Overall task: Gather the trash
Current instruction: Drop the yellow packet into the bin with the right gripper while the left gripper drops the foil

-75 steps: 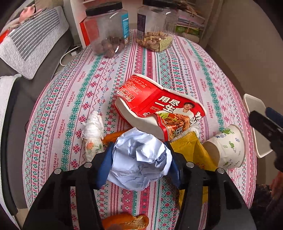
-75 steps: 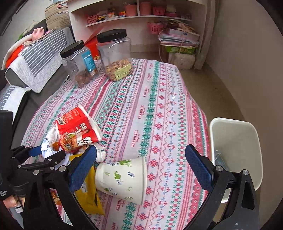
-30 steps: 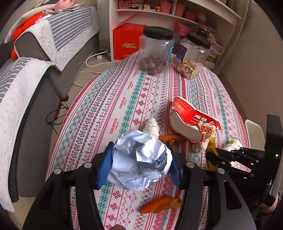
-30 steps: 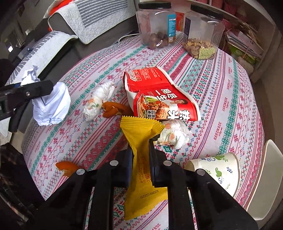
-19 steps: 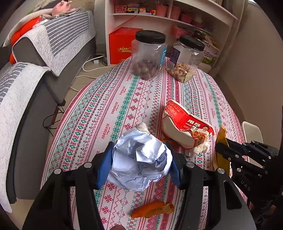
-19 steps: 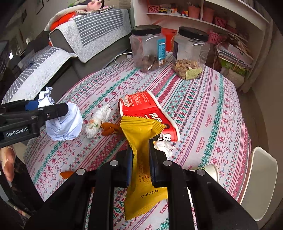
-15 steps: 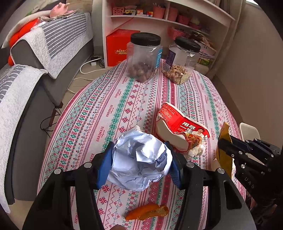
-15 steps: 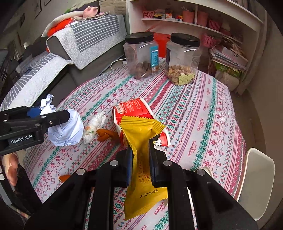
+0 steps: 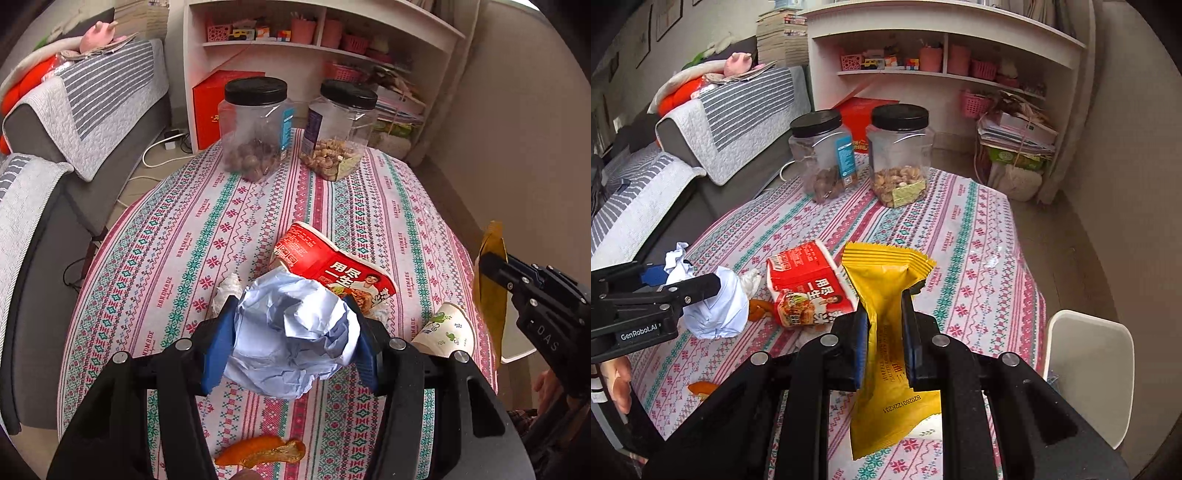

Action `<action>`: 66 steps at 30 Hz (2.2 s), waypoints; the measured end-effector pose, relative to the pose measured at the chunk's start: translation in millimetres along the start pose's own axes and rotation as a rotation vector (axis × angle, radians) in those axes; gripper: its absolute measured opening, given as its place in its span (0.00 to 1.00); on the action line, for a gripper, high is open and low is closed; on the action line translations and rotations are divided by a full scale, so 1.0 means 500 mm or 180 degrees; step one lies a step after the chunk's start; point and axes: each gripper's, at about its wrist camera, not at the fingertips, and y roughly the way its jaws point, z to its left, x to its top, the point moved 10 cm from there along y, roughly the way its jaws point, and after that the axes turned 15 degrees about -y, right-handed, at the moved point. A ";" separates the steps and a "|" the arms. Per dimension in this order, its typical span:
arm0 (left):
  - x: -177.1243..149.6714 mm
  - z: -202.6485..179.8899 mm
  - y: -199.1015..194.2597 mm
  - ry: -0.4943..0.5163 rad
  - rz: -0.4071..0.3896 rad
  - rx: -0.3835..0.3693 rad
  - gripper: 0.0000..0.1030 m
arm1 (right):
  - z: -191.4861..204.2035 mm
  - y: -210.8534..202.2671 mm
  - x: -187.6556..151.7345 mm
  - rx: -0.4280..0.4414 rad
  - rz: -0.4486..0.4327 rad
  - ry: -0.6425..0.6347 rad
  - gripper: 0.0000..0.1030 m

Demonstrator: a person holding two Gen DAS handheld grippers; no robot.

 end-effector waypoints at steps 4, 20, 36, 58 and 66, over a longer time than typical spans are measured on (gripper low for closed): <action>-0.007 -0.025 -0.004 0.0015 -0.0019 -0.0064 0.54 | -0.073 -0.025 -0.006 -0.0235 -0.0060 0.0176 0.15; -0.046 -0.270 -0.007 0.0357 0.0038 -0.0367 0.54 | -0.393 -0.177 -0.149 -0.1383 -0.0090 0.1194 0.63; -0.155 -0.695 0.043 0.0842 0.0338 -0.0900 0.68 | -0.535 -0.364 -0.314 -0.2122 -0.0480 0.1924 0.93; -0.027 -0.255 0.013 0.0680 -0.0202 0.0427 0.79 | -0.312 -0.195 -0.179 -0.1243 -0.0108 0.0954 0.93; -0.006 -0.009 0.060 0.0498 0.0080 0.0941 0.79 | -0.139 -0.098 -0.119 -0.0703 0.0039 0.0355 0.93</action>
